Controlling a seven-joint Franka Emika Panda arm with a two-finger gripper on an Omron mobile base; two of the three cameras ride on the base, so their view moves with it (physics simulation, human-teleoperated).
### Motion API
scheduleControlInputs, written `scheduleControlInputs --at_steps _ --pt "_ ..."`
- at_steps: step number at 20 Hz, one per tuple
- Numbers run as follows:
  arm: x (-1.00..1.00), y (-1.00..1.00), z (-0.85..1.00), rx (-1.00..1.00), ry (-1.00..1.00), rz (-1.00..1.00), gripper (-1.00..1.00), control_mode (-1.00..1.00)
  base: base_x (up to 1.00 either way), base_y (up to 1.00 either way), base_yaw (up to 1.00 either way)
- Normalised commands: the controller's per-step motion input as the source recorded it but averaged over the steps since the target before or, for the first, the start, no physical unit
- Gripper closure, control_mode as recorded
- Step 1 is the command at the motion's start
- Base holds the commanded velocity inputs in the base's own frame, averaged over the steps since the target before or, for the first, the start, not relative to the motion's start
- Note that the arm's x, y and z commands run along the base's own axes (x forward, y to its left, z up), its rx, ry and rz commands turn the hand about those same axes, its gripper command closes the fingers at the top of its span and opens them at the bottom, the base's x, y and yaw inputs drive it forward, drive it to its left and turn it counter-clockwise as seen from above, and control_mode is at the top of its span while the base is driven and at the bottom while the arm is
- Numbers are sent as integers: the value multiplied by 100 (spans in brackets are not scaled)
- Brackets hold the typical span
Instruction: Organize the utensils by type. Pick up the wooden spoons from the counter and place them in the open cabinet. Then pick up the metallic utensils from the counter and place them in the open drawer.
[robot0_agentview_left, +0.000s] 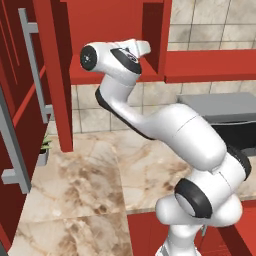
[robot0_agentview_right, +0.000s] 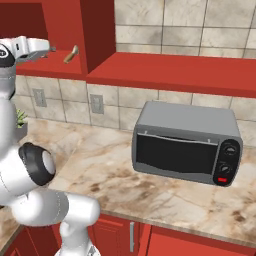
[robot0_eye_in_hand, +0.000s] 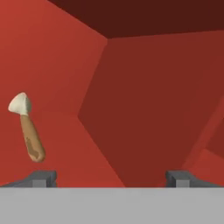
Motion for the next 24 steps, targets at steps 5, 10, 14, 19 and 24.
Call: scheduleControlInputs --at_steps 5,10,14,19,24 --pt "-100 -43 49 10 -3 0 -100 -100 0 0 0" --pt "-100 -52 50 16 0 0 -100 -100 0 0 0" --pt "-96 -45 26 18 2 0 -100 -100 0 0 0" --pt "-69 -26 -2 18 0 1 -100 -100 0 0 0" --pt "-44 -21 -25 27 0 9 -100 -100 0 0 0"
